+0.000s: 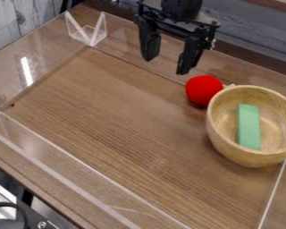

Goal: Remove the green block from the brown bowl and put it on the table

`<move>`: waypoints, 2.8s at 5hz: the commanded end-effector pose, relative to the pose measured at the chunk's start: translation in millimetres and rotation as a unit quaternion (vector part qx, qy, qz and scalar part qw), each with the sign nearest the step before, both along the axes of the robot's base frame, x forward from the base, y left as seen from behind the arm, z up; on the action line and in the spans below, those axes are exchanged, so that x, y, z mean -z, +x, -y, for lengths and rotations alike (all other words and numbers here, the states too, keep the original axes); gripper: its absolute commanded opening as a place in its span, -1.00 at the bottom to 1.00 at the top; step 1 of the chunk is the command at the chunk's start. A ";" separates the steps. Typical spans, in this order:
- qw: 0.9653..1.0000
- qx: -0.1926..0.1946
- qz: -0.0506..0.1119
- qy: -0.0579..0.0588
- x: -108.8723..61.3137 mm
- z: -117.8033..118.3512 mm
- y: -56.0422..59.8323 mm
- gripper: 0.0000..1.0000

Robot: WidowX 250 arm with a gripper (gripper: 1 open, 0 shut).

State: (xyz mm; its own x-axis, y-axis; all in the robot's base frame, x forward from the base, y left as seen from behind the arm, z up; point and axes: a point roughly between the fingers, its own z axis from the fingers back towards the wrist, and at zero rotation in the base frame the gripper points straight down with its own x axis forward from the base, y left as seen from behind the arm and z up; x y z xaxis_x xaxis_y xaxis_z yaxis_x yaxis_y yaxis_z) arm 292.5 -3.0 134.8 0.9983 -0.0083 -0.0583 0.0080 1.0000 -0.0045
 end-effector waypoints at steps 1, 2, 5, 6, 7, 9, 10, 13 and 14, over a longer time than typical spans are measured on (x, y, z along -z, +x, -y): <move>0.999 -0.032 -0.007 -0.005 7.1 10.5 -0.5 1.00; 0.999 -0.044 0.003 -0.016 13.2 39.6 5.6 1.00; 0.992 -0.108 0.044 -0.052 19.5 76.3 25.6 1.00; 0.990 -0.112 0.053 -0.063 23.9 91.5 35.8 1.00; 0.989 -0.113 0.060 -0.074 28.0 106.2 44.6 1.00; 0.979 -0.163 0.075 -0.091 43.6 104.6 42.1 1.00; 0.976 -0.168 0.087 -0.105 40.6 99.0 48.9 1.00; 0.976 -0.138 0.113 -0.127 32.8 108.2 54.5 1.00; 0.971 -0.160 0.125 -0.127 34.8 109.9 55.5 1.00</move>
State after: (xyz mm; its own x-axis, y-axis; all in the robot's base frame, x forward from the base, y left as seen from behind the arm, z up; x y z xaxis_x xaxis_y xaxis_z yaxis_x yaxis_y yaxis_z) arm 343.4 -109.9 72.8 0.9428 0.3234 0.0809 -0.2948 0.9220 -0.2509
